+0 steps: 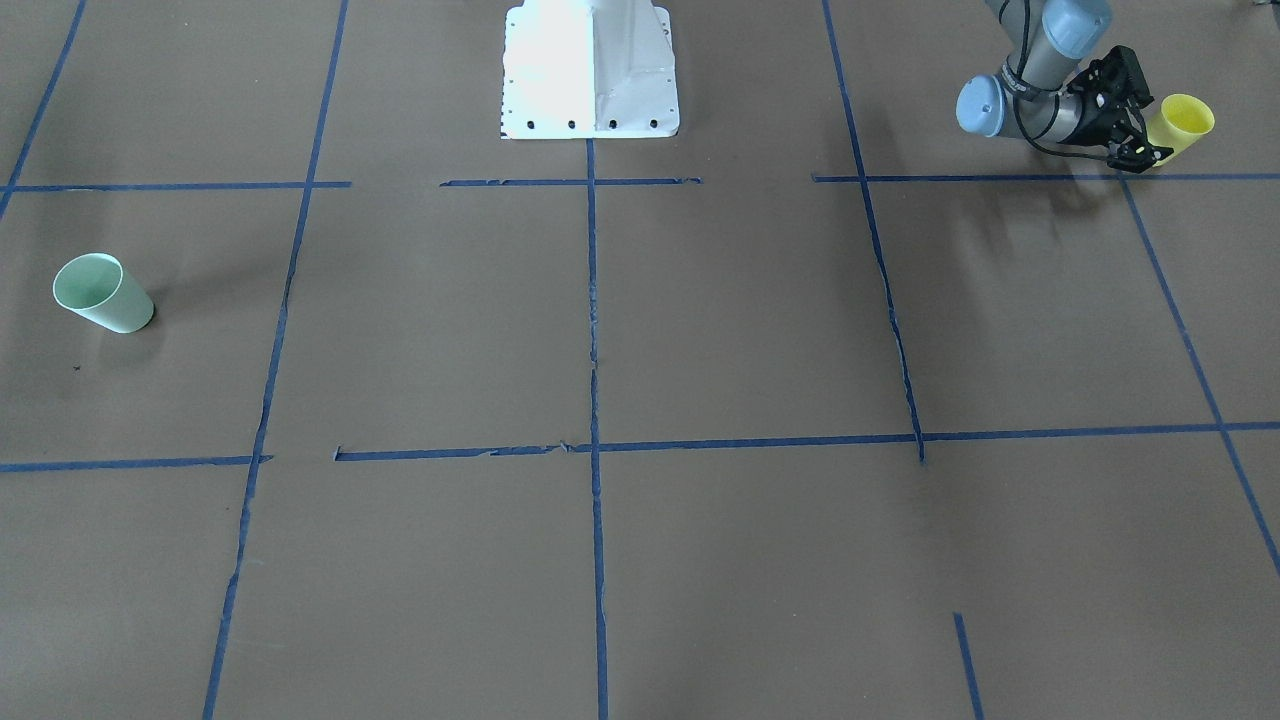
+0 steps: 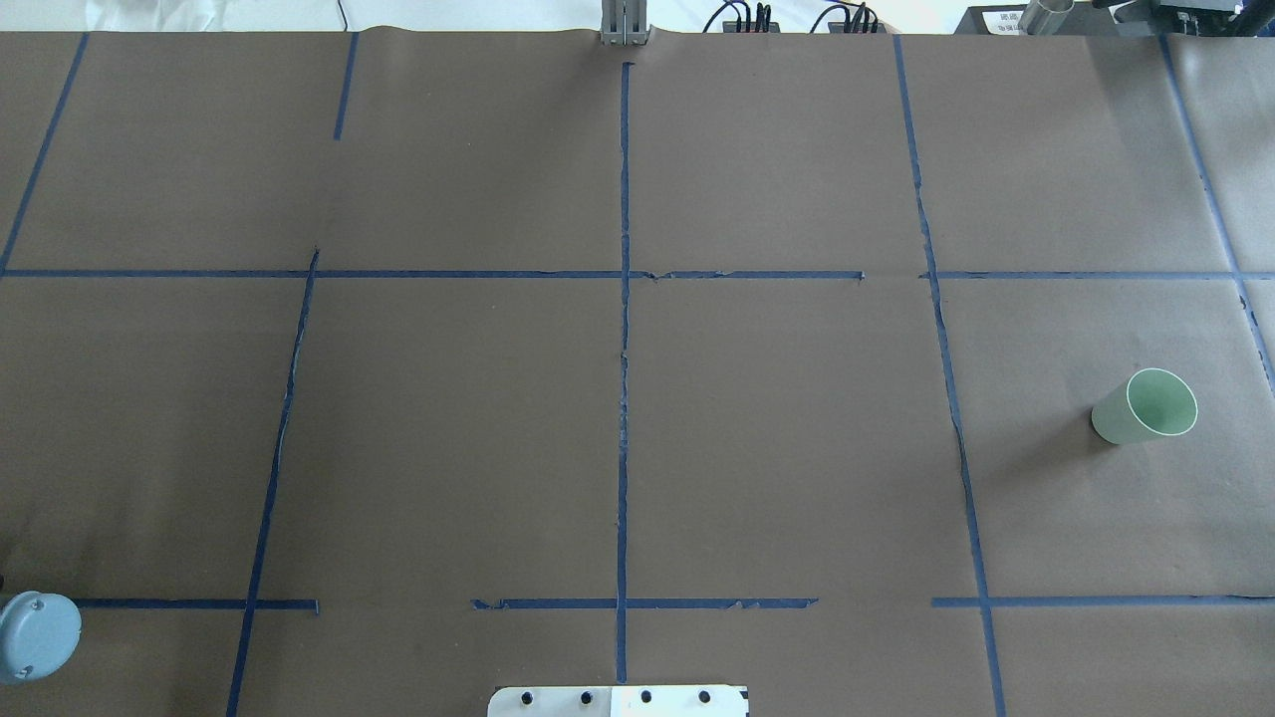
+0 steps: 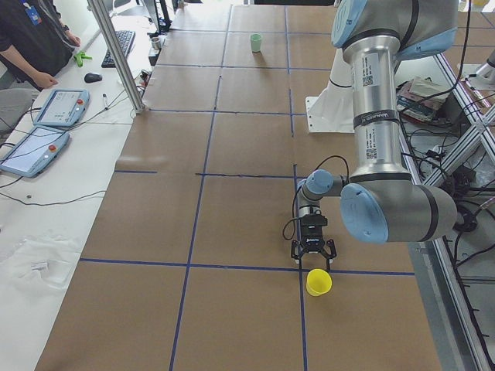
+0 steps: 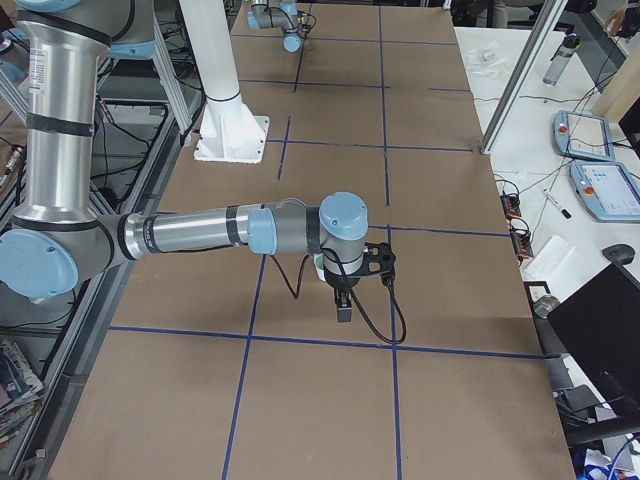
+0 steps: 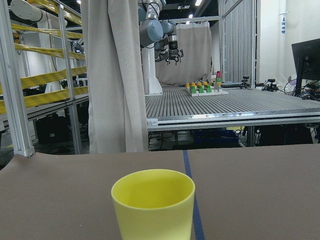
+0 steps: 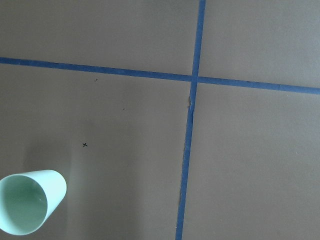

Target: Transfer and stack yellow cup on green cup

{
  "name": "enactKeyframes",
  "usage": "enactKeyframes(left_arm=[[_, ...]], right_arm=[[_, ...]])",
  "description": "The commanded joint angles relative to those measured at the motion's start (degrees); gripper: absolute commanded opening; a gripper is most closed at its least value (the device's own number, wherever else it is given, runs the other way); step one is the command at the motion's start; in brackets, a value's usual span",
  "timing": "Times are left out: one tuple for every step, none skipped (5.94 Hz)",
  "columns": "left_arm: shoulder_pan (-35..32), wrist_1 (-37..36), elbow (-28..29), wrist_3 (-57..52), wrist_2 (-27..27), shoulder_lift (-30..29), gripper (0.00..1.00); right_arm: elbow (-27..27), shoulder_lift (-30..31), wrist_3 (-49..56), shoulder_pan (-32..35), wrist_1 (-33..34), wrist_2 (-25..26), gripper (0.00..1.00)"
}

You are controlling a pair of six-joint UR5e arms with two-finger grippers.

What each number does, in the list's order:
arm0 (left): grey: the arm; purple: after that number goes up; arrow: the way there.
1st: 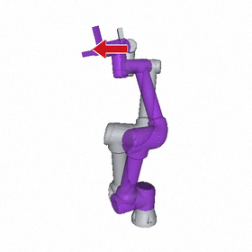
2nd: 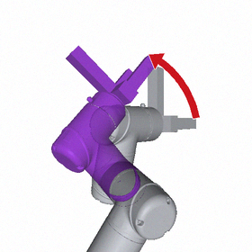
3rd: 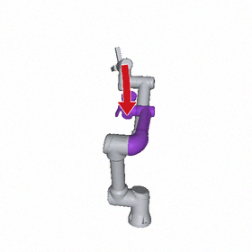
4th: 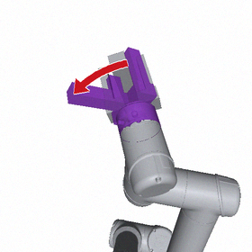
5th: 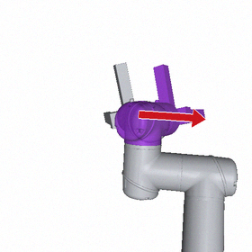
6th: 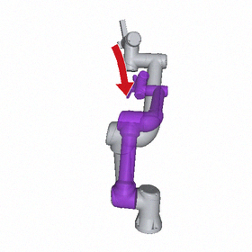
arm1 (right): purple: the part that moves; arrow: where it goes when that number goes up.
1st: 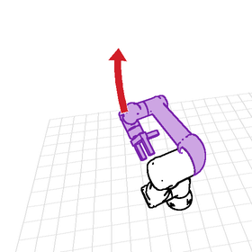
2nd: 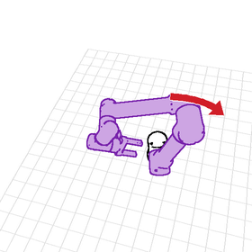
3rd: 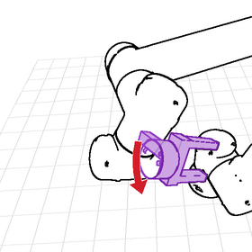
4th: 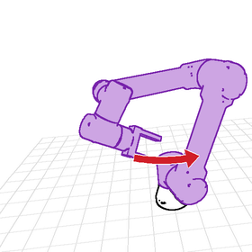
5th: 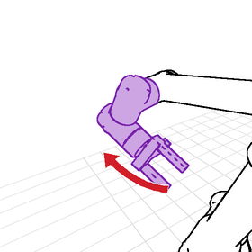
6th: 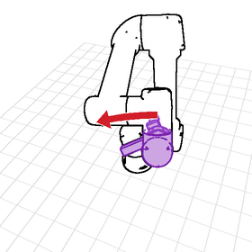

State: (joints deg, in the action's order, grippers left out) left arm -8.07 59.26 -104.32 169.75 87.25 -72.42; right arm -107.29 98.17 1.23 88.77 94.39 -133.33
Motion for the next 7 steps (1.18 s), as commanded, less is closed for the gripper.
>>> enactKeyframes(left_arm=[[1.6, 0.3, 0.9, 1.4, 0.1, 0.2, 1.00], [1.7, 0.7, 2.0, 1.4, 0.1, 0.2, 1.00], [1.7, 0.7, 2.4, 1.3, 0.0, 0.2, 1.00], [1.7, 0.7, 2.5, 1.0, -0.1, 0.1, 1.00], [1.7, 1.9, 4.3, 0.9, -0.1, 0.1, 1.00], [1.7, 5.1, 7.5, -0.4, -0.2, 0.0, 1.00], [1.7, 5.4, 7.8, -1.2, -0.1, -0.1, 1.00]], right_arm=[[-0.2, 0.0, 0.0, 0.0, 0.0, 0.0, 1.00], [-0.4, 0.0, 0.0, 0.0, 0.1, 0.0, 1.00], [-0.5, 0.1, -0.1, 0.0, 0.1, 0.0, 1.00], [-0.5, 0.1, -0.1, 0.0, 0.1, 0.0, 1.00], [-0.5, 0.0, -0.1, 0.0, 0.1, 0.0, 1.00], [-0.5, 0.1, 0.0, 0.0, 0.1, 0.0, 1.00], [-0.5, 0.1, 0.0, 0.0, 0.1, 0.0, 1.00]])
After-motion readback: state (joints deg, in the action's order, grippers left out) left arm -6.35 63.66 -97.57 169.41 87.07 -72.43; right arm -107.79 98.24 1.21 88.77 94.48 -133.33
